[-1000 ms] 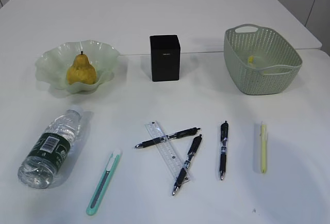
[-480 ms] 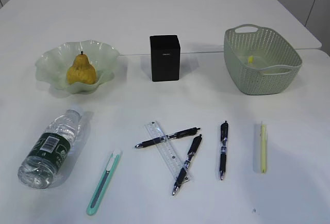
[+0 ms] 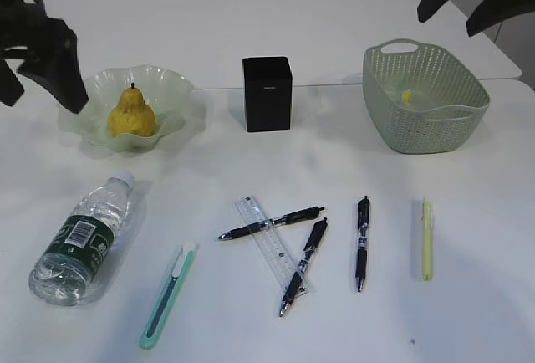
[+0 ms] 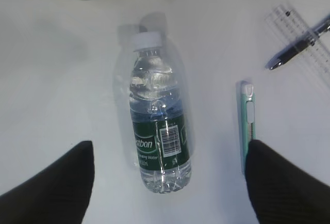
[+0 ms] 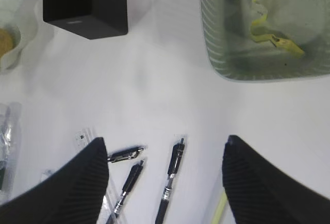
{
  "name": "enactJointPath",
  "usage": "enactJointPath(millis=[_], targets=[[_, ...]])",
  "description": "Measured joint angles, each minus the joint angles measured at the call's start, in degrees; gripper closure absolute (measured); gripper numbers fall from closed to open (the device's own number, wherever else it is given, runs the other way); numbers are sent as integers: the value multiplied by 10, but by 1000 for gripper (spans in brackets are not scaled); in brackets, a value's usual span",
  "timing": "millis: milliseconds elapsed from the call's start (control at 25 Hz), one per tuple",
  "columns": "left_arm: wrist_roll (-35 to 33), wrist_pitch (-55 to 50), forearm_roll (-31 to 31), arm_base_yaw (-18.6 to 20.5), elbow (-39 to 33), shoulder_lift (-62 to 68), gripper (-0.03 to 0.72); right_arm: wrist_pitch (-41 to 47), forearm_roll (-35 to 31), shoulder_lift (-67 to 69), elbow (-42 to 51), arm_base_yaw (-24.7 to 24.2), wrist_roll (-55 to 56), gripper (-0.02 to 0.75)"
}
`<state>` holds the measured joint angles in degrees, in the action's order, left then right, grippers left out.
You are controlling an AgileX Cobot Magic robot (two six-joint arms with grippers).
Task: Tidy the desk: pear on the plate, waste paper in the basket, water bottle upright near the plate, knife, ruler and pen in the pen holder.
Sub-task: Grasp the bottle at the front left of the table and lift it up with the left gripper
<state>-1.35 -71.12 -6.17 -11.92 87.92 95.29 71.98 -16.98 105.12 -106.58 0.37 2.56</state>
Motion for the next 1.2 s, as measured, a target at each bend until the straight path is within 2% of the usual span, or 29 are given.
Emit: enactJointPath(millis=[120, 760, 880, 1120, 1200], targets=[[7, 1, 23, -20, 0, 28, 21, -2, 19, -10, 23, 0, -2, 197], [21, 9, 45, -26, 0, 153, 22, -2, 26, -16, 36, 0, -4, 198], [21, 12, 45, -26, 0, 163, 48, -2, 27, -16, 36, 0, -4, 198], [22, 25, 42, -26, 0, 164, 171, -2, 29, -16, 36, 0, -4, 198], [23, 29, 35, -26, 0, 164, 181, -2, 29, -16, 36, 0, -4, 198]])
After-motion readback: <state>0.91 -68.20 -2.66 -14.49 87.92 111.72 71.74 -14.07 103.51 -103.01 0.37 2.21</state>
